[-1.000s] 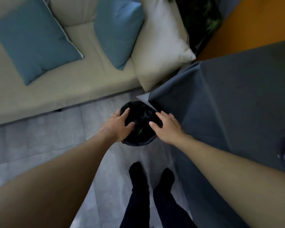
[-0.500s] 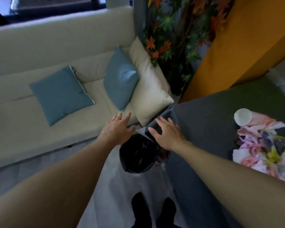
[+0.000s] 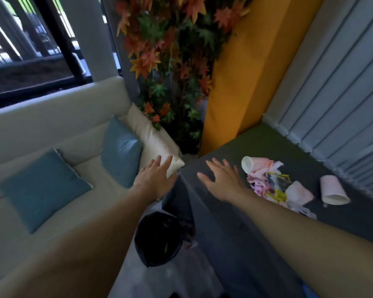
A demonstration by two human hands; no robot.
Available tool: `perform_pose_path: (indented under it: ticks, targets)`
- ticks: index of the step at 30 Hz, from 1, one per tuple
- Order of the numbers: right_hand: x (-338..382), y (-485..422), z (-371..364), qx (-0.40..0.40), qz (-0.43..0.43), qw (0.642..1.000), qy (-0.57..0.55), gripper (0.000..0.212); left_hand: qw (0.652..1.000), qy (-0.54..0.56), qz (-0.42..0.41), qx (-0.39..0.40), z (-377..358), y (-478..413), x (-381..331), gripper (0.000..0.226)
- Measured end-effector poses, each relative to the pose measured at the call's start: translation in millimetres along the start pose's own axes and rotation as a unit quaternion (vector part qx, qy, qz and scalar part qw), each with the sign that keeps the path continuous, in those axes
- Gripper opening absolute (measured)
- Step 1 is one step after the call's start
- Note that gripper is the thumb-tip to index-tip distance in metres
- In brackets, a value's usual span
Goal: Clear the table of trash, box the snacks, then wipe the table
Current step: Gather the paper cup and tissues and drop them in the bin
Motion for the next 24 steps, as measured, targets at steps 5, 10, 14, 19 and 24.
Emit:
perform_pose_path:
  ticks: [5,10,14,19,24]
  targets:
    - [-52,24,33,-0.036,-0.047,0.998,-0.015,0.073,0.999,-0.007,-0.047,0.013,6,-13,-64,0.072]
    - [-112,57,64,-0.089,-0.089,0.992,-0.016,0.069,0.996,-0.031,-0.084,0.029,2,-28,-133,0.074]
    - [-158,84,85,-0.113,-0.127,0.985,-0.026,0.063,0.991,-0.048,-0.118,0.032,-8,-36,-193,0.073]
    - [-218,108,99,-0.122,-0.161,0.978,-0.057,0.068,0.985,-0.067,-0.151,0.044,-26,-46,-253,0.073]
    - [-259,131,99,-0.136,-0.178,0.971,-0.086,0.069,0.985,-0.058,-0.153,0.059,-43,-48,-292,0.072]
Point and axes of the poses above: each hand's wrist, its own y-axis away from the middle knuckle, its own z-axis out of the back of the hand, x = y × z, the point moved 5 cm from there along -y, towards the middle knuckle, and after that the axes turned 3 degrees about z, right-handed, at the moved point
